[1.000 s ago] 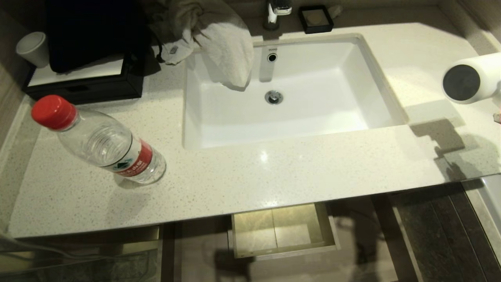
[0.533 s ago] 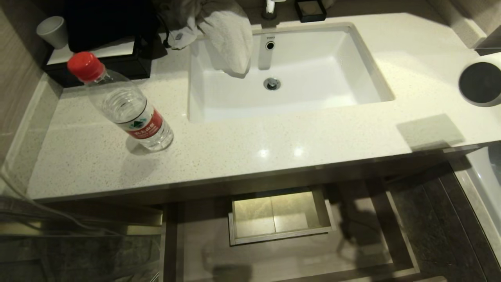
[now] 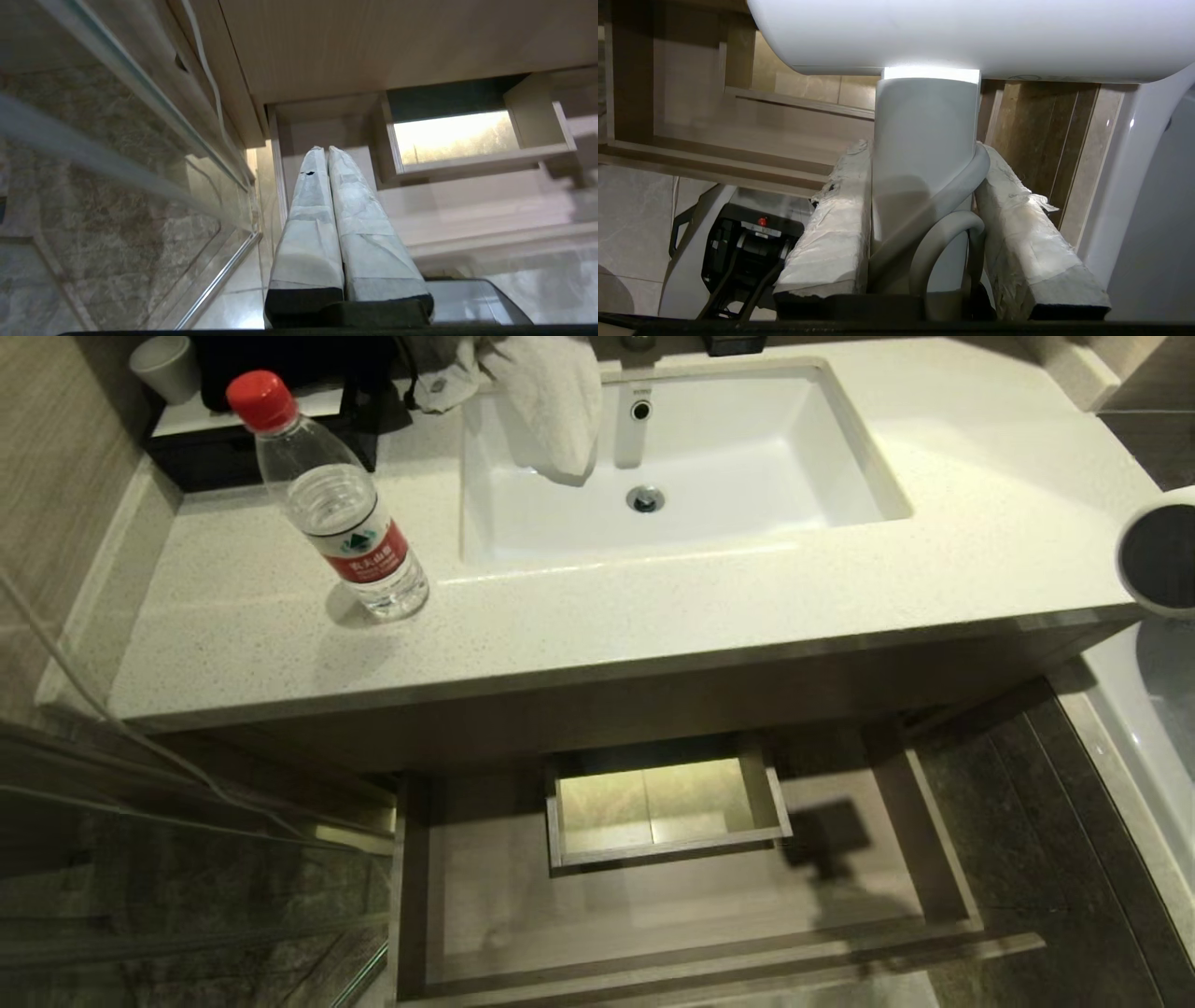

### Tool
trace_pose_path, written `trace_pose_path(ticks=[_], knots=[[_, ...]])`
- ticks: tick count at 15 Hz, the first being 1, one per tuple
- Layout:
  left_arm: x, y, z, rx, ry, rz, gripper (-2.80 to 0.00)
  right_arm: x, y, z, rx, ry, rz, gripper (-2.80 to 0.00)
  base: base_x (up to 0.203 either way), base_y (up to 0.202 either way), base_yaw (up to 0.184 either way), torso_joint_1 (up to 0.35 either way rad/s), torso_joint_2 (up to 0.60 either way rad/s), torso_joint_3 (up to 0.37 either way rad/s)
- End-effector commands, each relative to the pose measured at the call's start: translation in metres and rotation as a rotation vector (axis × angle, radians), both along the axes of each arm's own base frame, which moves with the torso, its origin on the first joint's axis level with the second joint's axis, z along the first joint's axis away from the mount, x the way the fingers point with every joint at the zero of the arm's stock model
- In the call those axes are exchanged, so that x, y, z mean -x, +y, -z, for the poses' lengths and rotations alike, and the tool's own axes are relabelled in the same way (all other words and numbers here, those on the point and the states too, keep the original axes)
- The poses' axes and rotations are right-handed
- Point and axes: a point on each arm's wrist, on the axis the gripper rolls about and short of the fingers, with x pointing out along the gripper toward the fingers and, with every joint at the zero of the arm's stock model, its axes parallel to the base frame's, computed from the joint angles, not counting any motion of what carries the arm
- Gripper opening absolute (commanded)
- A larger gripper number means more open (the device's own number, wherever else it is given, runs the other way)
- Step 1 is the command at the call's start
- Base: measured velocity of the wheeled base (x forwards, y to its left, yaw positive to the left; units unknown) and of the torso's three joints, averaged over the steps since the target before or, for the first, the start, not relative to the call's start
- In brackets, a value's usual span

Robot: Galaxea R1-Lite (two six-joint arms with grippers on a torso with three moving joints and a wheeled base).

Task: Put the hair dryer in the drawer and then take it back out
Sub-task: Put it into the drawer

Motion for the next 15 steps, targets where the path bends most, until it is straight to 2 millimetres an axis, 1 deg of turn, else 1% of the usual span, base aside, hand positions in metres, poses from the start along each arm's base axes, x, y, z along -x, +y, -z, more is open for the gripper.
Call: trace_pose_path(ticks=[1,9,13,15], knots=[[0.000,0.000,0.000,-0.001,0.001,0.000,-2.80,0.002,0.001,0.000,0.004,-0.004,-0.006,-2.80,0.000,0.000,0.000,-0.277,0.07,-0.216],[0.000,0.000,0.000,-0.001,0.001,0.000,-2.80,0.004,0.003,0.001,0.002,0.001,-0.015,-2.80,0.000,0.000,0.000,-0.248,0.01,-0.246],[0.000,0.000,0.000,-0.001,0.001,0.000,-2.80,0.010,0.004,0.002,0.003,-0.005,-0.016,-2.80,0.000,0.000,0.000,-0.202,-0.08,-0.287],[0.000,0.000,0.000,0.001,0.001,0.000,-2.80,0.012,0.005,0.005,0.004,-0.005,-0.017,-2.80,0.000,0.000,0.000,-0.115,-0.07,-0.171]])
